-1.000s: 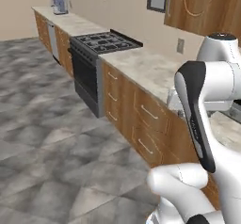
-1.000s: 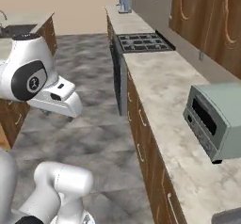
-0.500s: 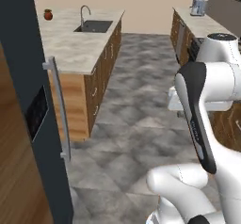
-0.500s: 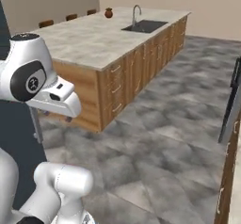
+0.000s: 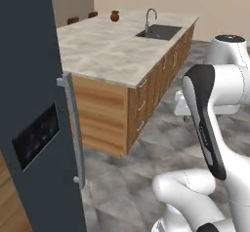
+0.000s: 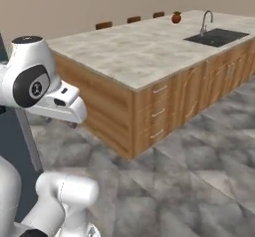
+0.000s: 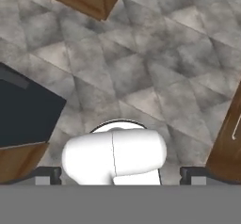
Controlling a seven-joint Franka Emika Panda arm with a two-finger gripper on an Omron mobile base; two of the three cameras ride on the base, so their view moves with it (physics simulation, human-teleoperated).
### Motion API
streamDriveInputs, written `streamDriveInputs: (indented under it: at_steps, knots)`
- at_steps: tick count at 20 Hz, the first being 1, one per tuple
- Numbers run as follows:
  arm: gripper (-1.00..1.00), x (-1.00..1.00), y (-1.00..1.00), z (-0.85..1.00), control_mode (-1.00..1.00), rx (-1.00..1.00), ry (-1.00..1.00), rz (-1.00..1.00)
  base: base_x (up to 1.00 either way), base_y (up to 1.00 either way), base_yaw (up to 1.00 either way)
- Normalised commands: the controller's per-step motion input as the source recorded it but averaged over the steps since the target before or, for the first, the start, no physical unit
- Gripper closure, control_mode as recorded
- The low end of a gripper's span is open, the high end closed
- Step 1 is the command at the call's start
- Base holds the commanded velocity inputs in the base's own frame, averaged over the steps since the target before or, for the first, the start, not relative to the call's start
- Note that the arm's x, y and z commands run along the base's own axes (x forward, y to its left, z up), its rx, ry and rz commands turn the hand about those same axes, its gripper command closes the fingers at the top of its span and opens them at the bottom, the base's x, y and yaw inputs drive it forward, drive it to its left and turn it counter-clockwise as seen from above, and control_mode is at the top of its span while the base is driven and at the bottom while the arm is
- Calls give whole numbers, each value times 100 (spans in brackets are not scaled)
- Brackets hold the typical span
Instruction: Take the bell pepper and bell pepper out of the freezer and place them in the tupperware container on the counter. Then put the tupperware containing the vegetables back in the freezer.
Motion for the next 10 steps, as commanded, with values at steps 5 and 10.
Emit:
streamDriveInputs:
  at_steps: [5,10]
  knots:
    - [-100,0,0,0,100,0,0,0,100,-34,56]
    - [-100,0,0,0,100,0,0,0,100,-23,63]
